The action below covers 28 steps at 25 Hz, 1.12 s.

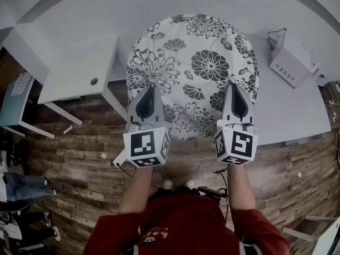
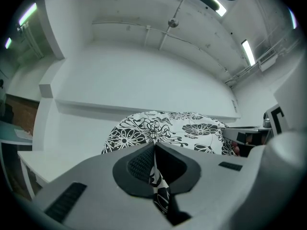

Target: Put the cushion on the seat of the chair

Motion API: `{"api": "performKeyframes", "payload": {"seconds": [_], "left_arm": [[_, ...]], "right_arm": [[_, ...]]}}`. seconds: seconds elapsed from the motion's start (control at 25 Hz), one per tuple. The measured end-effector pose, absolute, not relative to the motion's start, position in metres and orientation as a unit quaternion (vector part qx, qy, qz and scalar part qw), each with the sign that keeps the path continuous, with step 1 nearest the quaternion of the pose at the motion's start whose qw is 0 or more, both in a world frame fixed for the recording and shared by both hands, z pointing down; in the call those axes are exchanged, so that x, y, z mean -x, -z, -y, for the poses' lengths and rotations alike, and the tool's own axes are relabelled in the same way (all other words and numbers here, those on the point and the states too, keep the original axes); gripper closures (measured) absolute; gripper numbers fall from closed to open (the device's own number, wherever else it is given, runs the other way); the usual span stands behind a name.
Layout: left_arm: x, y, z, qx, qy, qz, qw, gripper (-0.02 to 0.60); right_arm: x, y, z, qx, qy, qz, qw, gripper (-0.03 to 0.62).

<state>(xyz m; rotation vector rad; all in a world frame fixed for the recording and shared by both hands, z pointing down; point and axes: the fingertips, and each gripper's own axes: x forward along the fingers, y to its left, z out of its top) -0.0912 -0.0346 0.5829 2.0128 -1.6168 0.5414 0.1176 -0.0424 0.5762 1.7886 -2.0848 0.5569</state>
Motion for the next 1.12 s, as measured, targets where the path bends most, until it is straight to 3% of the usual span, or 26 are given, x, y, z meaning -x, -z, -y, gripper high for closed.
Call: {"api": "performKeyframes", "payload": {"seconds": [1.12], "left_arm": [[0.092,-0.59,0.034,-0.742,-0.177,0.596,0.251,0.552]], "right_arm": [[-0.118,-0.578,0.041,-0.636,-0.182,0.73,0.172,0.566]]}}
